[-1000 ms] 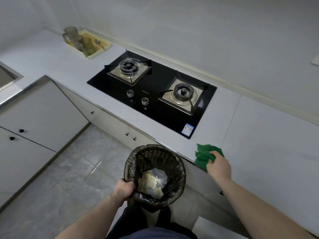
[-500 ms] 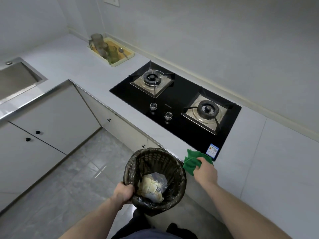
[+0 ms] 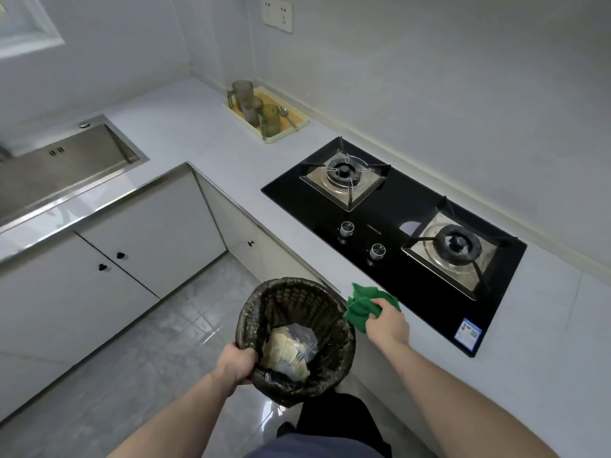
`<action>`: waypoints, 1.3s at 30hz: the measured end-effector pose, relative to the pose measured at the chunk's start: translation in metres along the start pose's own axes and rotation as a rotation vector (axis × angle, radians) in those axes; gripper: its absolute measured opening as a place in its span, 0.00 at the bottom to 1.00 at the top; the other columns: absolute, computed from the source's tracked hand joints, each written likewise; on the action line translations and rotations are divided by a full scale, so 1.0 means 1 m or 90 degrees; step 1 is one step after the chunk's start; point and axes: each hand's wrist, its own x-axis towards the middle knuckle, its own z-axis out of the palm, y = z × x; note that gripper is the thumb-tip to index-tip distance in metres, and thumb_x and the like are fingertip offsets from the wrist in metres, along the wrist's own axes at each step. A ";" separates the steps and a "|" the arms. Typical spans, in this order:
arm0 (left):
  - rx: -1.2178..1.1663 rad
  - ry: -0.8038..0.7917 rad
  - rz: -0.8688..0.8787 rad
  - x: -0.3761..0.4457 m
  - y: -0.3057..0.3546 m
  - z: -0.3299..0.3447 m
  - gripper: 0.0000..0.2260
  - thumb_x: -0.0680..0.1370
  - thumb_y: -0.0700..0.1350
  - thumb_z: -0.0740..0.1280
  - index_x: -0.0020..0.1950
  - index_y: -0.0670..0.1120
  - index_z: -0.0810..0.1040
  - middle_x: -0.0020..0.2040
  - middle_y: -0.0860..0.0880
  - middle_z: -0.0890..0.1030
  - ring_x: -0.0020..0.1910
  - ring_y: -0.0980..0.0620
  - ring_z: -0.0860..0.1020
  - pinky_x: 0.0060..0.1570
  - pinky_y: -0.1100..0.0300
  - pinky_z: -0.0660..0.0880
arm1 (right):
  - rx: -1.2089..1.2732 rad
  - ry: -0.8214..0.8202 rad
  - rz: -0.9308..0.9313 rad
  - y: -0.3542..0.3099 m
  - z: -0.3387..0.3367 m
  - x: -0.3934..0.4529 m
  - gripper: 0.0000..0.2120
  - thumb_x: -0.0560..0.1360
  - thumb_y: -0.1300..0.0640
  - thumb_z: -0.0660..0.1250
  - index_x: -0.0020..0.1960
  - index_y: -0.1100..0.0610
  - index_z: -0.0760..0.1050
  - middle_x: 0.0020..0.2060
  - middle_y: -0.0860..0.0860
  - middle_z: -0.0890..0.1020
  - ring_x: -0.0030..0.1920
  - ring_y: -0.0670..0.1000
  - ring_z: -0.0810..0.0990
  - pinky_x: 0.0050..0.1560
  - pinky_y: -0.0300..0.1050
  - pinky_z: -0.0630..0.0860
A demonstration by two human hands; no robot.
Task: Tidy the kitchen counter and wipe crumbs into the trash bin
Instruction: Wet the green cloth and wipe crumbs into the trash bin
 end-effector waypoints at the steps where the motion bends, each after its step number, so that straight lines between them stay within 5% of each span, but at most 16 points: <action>1: -0.004 0.003 -0.003 0.005 0.001 -0.006 0.10 0.71 0.37 0.64 0.50 0.41 0.79 0.41 0.39 0.85 0.31 0.41 0.85 0.28 0.49 0.82 | -0.006 -0.004 -0.007 -0.010 0.005 0.003 0.19 0.78 0.58 0.62 0.67 0.45 0.76 0.56 0.50 0.83 0.54 0.56 0.81 0.49 0.42 0.73; 15: -0.024 0.025 -0.055 0.086 0.062 -0.080 0.13 0.71 0.38 0.64 0.55 0.41 0.77 0.45 0.39 0.83 0.36 0.41 0.85 0.29 0.51 0.83 | -0.031 -0.070 -0.146 -0.174 0.065 0.076 0.18 0.79 0.57 0.63 0.66 0.42 0.76 0.57 0.48 0.82 0.55 0.54 0.80 0.53 0.45 0.77; 21: -0.004 0.082 -0.077 0.133 0.103 -0.131 0.13 0.74 0.40 0.65 0.57 0.42 0.77 0.45 0.43 0.81 0.36 0.48 0.82 0.21 0.64 0.75 | -0.046 -0.104 -0.185 -0.260 0.091 0.127 0.18 0.80 0.57 0.63 0.68 0.44 0.76 0.58 0.51 0.82 0.57 0.55 0.80 0.51 0.42 0.74; 25: -0.010 0.095 -0.089 0.161 0.130 -0.160 0.11 0.73 0.39 0.65 0.55 0.42 0.78 0.42 0.44 0.82 0.34 0.48 0.82 0.22 0.63 0.76 | -0.071 -0.128 -0.216 -0.308 0.105 0.156 0.19 0.80 0.57 0.64 0.67 0.42 0.76 0.59 0.51 0.82 0.54 0.54 0.81 0.48 0.42 0.74; 35: -0.105 0.146 -0.113 0.207 0.154 -0.223 0.13 0.72 0.38 0.66 0.56 0.43 0.78 0.42 0.44 0.83 0.35 0.47 0.83 0.21 0.63 0.75 | -0.126 -0.177 -0.275 -0.433 0.146 0.211 0.19 0.79 0.58 0.62 0.67 0.43 0.76 0.60 0.52 0.82 0.59 0.57 0.80 0.60 0.47 0.76; 39: -0.134 0.151 -0.133 0.224 0.161 -0.253 0.13 0.71 0.38 0.66 0.56 0.43 0.77 0.42 0.43 0.82 0.36 0.43 0.83 0.28 0.53 0.82 | -0.110 -0.180 -0.272 -0.478 0.165 0.229 0.18 0.79 0.58 0.63 0.67 0.46 0.76 0.59 0.53 0.83 0.59 0.58 0.80 0.57 0.46 0.75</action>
